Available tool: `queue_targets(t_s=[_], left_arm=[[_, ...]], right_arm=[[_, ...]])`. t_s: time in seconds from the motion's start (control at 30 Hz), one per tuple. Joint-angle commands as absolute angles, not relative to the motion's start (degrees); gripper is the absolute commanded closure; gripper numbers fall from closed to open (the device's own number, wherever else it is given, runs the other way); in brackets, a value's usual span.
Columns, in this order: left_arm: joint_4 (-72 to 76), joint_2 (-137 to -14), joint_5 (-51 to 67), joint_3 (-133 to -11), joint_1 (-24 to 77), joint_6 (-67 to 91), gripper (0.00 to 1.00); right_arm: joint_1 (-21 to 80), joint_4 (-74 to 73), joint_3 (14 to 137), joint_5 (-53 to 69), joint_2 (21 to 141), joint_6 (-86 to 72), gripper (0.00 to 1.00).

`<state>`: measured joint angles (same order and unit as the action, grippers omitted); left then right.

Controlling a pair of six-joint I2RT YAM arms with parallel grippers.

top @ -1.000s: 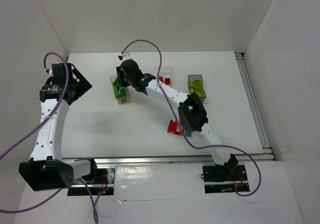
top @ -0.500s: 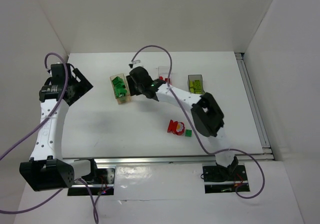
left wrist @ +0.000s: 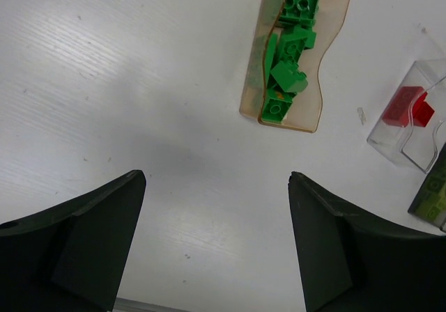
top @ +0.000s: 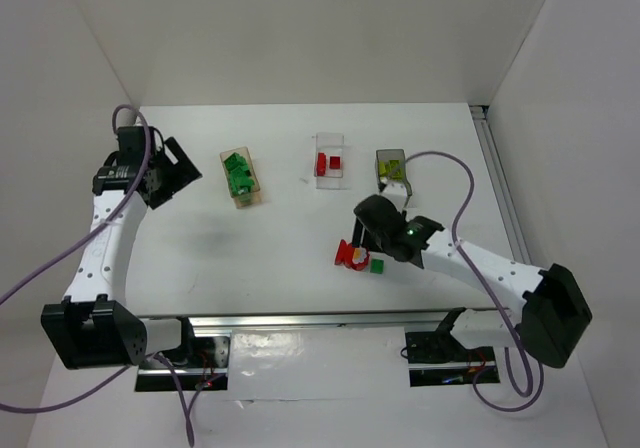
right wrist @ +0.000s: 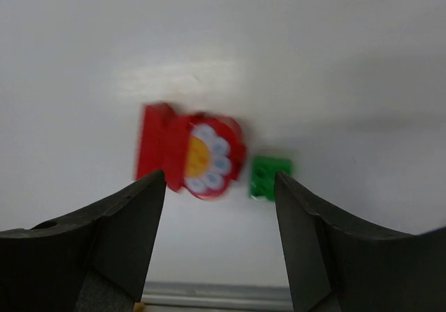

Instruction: Sort the legos into containers by color

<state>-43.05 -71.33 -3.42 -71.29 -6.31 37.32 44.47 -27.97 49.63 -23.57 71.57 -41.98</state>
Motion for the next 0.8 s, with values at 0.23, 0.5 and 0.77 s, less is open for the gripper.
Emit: queue_targets(t_s=[0.23,0.5,0.77], left_arm=[[-40.3,-76.9,-2.0,-73.6,0.5,37.0,0.07],[-40.3,-77.4,-3.9,-73.6,2.4,37.0,0.07],[-40.8,-78.5,-5.2,-74.6,2.9,37.0,0.07]], right_arm=[[44.7,-43.2,40.1,-21.4,66.2,-56.5,0.29],[44.7,-34.4,38.2,-17.4,72.1,-49.7,0.29],[40.0,-26.6,37.1,-14.9,76.3,-44.7,0.30]])
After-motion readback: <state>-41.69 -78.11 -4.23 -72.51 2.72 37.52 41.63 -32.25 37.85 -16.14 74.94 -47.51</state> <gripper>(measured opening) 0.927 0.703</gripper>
